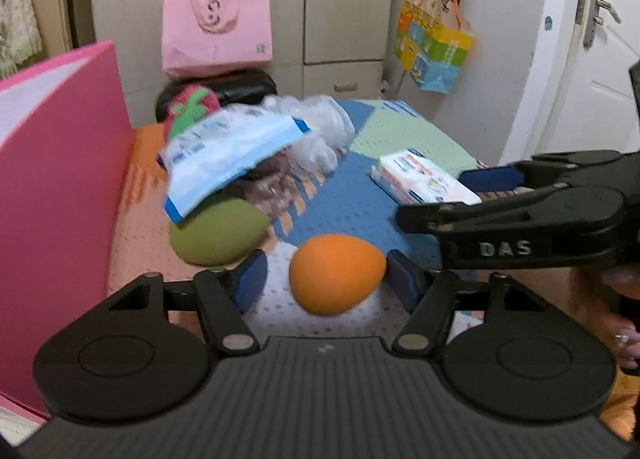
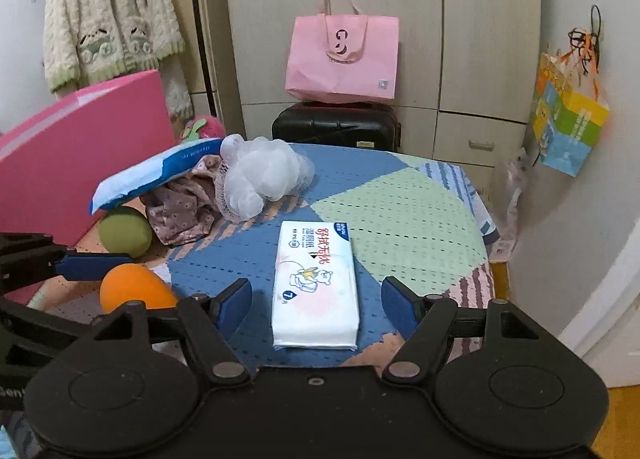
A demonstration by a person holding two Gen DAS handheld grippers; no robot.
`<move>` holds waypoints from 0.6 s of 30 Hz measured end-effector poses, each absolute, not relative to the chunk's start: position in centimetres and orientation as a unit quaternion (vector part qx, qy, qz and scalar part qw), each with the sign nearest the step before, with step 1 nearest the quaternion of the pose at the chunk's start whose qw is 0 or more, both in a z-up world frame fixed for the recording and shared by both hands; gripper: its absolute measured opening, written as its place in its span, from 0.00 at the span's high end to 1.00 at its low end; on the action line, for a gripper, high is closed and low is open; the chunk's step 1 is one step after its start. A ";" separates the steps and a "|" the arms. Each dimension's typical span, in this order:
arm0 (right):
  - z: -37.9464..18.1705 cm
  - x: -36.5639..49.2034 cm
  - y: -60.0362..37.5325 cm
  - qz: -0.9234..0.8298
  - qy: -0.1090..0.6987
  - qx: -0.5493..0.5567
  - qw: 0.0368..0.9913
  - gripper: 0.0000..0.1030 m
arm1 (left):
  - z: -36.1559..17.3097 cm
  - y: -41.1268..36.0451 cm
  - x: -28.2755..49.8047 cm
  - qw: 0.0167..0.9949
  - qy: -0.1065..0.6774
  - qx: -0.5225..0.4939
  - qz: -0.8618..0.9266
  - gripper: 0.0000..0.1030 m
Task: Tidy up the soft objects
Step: 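Close the left gripper on the orange sponge while the right gripper grasps the small white pack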
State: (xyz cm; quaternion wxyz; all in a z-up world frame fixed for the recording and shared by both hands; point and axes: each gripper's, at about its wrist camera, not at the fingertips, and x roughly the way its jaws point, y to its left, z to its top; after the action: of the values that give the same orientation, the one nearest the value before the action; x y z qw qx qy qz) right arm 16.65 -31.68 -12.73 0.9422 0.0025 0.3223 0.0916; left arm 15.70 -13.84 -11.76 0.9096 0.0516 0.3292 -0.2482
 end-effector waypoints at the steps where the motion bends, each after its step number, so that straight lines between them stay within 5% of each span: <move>1: -12.9 16.7 -31.6 0.094 0.323 0.005 0.942 0.27 | -11.8 -13.8 15.6 0.910 0.327 0.051 -0.250 0.47; 2: -13.0 16.8 -31.5 0.095 0.323 0.004 0.942 0.29 | -11.7 -13.9 15.4 0.910 0.325 0.054 -0.252 0.54; 5: -12.9 16.6 -31.4 0.095 0.315 0.001 0.944 0.56 | -11.6 -13.9 15.2 0.909 0.324 0.054 -0.256 0.55; 18: -12.6 11.4 -31.7 0.047 0.277 0.069 0.957 0.56 | -11.0 -12.2 14.3 0.916 0.327 0.028 -0.232 0.56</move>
State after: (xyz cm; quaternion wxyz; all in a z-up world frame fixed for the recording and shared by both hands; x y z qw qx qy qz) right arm 11.41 -31.73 -12.63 0.9573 0.0688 0.2767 0.0474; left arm 14.34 -12.19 -10.95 0.9158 0.0284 0.3267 -0.2318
